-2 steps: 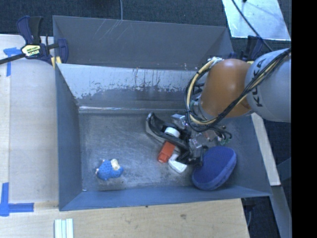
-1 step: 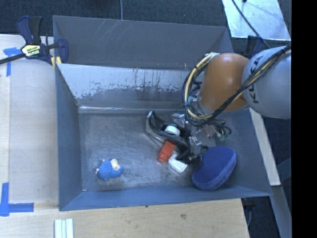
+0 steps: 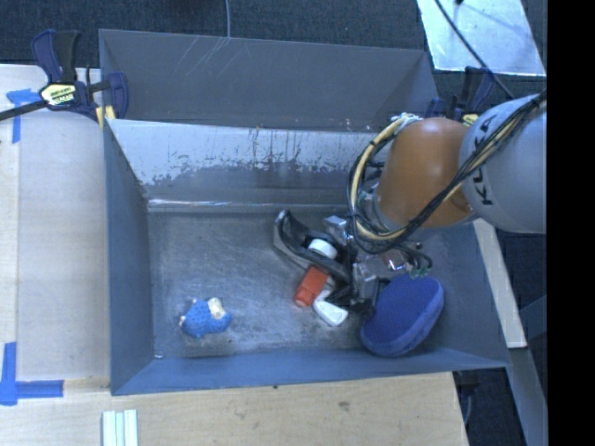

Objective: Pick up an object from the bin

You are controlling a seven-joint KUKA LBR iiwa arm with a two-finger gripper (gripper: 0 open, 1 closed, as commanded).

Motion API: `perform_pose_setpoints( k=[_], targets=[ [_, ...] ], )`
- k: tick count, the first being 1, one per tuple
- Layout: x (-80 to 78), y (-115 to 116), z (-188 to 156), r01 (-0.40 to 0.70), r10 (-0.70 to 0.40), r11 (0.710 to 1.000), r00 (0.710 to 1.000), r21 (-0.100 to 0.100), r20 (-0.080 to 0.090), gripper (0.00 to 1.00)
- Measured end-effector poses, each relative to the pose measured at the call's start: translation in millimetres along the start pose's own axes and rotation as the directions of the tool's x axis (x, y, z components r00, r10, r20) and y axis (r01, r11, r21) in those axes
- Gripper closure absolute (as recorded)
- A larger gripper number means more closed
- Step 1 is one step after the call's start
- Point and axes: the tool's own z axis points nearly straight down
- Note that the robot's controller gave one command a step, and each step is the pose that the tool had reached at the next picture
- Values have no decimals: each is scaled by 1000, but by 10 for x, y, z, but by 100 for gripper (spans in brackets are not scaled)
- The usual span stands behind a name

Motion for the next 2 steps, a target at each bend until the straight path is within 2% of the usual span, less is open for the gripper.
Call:
perform_pose_setpoints(
  k=[1,2],
  targets=[
    [-536,-186,79,-36,35,999,997,-17,-61,100],
    [-483,-138,63,-30,29,999,999,-12,-35,100]
  ],
)
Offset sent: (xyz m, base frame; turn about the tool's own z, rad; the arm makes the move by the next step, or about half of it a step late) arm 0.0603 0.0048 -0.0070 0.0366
